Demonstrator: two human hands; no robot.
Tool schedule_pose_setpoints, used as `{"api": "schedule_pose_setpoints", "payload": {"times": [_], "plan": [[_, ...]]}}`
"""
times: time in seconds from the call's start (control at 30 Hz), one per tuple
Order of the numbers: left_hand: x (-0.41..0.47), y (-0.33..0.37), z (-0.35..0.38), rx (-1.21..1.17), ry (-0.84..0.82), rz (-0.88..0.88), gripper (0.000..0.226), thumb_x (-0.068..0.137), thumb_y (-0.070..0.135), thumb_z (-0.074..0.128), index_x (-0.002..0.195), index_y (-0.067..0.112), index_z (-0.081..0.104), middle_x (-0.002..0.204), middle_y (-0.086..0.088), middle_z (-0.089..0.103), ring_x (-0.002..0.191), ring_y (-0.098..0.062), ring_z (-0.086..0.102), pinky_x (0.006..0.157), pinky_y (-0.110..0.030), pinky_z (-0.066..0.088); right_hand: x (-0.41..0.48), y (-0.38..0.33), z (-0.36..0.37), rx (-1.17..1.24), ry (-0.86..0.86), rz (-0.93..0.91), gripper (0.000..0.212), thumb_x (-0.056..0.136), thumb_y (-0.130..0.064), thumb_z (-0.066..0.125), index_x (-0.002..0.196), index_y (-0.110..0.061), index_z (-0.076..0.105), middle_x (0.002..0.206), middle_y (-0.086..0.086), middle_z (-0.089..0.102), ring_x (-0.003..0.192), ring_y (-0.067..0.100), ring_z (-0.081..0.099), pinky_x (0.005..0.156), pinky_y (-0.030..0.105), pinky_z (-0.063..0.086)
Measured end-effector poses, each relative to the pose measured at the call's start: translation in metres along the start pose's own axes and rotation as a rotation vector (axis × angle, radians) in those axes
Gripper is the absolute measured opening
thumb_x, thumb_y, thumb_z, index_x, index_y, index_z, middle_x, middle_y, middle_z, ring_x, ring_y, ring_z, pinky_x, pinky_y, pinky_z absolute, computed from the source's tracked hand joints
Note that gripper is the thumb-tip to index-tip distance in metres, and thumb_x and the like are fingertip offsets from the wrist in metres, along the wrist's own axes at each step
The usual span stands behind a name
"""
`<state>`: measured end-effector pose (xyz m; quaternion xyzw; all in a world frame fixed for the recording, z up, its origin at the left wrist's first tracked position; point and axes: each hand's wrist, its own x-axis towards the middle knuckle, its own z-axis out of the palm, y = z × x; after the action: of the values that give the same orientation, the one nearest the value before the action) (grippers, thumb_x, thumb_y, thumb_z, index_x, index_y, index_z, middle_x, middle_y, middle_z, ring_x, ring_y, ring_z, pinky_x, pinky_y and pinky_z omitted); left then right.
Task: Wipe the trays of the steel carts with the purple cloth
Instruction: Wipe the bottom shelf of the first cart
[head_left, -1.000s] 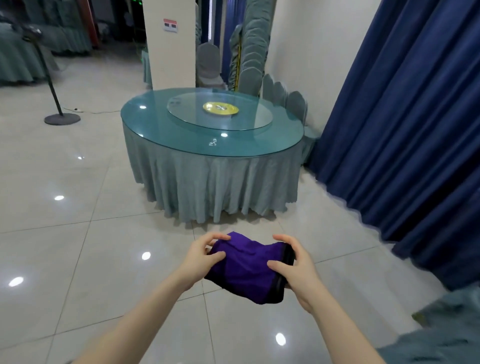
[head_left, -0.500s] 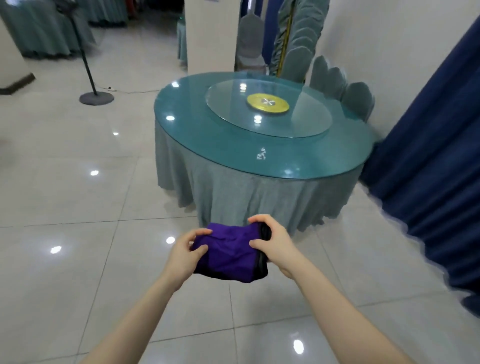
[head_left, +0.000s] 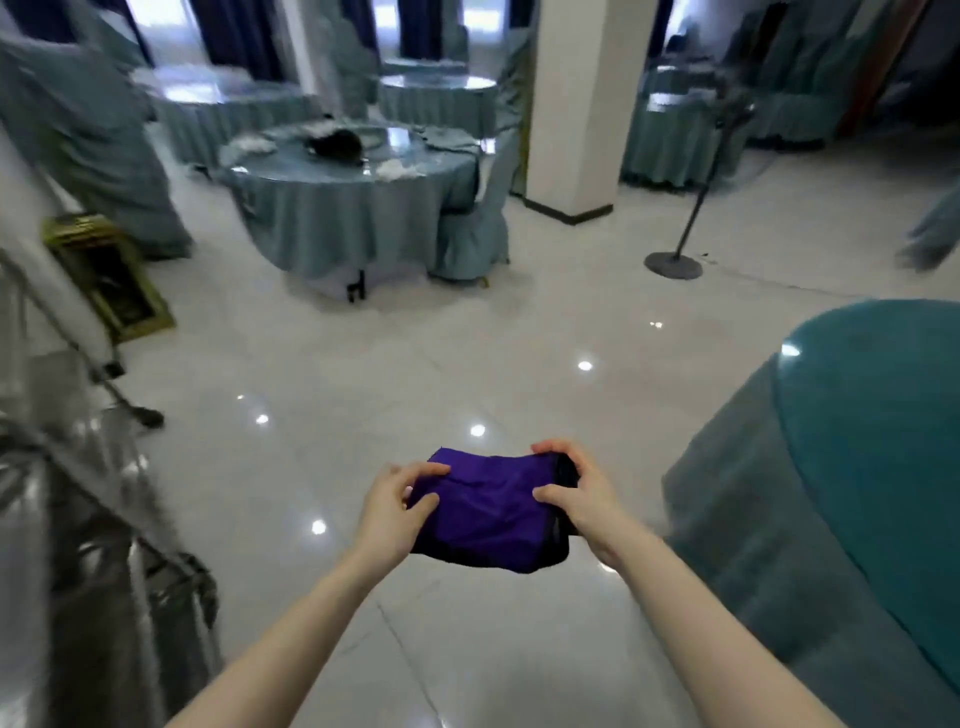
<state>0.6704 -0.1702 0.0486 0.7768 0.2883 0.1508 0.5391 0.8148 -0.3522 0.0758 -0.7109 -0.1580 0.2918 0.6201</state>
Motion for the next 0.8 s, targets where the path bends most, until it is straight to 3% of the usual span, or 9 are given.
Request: {"api": "schedule_pose_setpoints", "payload": {"times": [0.13,0.3,0.4,0.57,0.73,0.8], "plan": [[0.017,-0.024,-0.072,0.077,0.298,-0.120,0.036,0.089,0.006,0.058,0.103,0.038,0.068,0.112,-0.002,0.051,0.102,-0.019,0.057,0.095,-0.032,0.046,0.083,-0.015,0.090,-0.058,-0.296,-0.049,0.051,0.078,0.006,0.060,0.103,-0.039,0.063,0.112,-0.011,0.058,0.100,0.019,0.060,0.063,0.035,0.057],[0.025,-0.077,-0.133,0.138,0.567,-0.242,0.037,0.087,0.004,0.062,0.106,0.036,0.067,0.106,0.003,0.052,0.102,-0.009,0.055,0.098,-0.024,0.040,0.160,-0.010,0.202,-0.151,-0.616,-0.030,0.055,0.078,0.004,0.060,0.097,-0.047,0.063,0.114,-0.009,0.058,0.104,0.020,0.060,0.068,0.034,0.058],[0.031,-0.115,-0.159,0.106,0.673,-0.337,0.037,0.087,0.006,0.063,0.106,0.038,0.066,0.103,0.004,0.052,0.099,-0.008,0.055,0.090,-0.018,0.040,0.194,-0.002,0.266,-0.229,-0.741,-0.011,0.055,0.078,0.005,0.060,0.101,-0.044,0.063,0.115,-0.011,0.058,0.108,0.020,0.058,0.078,0.037,0.058],[0.036,-0.157,-0.178,0.017,0.851,-0.480,0.042,0.084,0.002,0.064,0.102,0.040,0.065,0.098,0.004,0.053,0.092,-0.004,0.055,0.080,-0.005,0.036,0.235,0.003,0.346,-0.384,-0.967,0.003,0.057,0.079,0.008,0.058,0.106,-0.042,0.061,0.116,-0.009,0.054,0.111,0.020,0.055,0.077,0.031,0.054],[0.044,-0.184,-0.193,-0.081,1.031,-0.618,0.044,0.084,0.004,0.067,0.099,0.046,0.066,0.094,0.001,0.055,0.084,-0.010,0.057,0.078,-0.011,0.041,0.266,-0.002,0.419,-0.509,-1.200,0.002,0.060,0.081,0.008,0.058,0.111,-0.043,0.058,0.116,-0.013,0.051,0.109,0.011,0.053,0.072,0.020,0.055],[0.047,-0.197,-0.197,-0.148,1.128,-0.671,0.045,0.084,0.000,0.066,0.100,0.043,0.069,0.102,-0.003,0.058,0.090,-0.016,0.061,0.088,-0.026,0.049,0.277,0.000,0.453,-0.565,-1.308,-0.018,0.059,0.082,0.009,0.058,0.113,-0.041,0.057,0.115,-0.012,0.053,0.106,0.009,0.055,0.074,0.021,0.055]]}}
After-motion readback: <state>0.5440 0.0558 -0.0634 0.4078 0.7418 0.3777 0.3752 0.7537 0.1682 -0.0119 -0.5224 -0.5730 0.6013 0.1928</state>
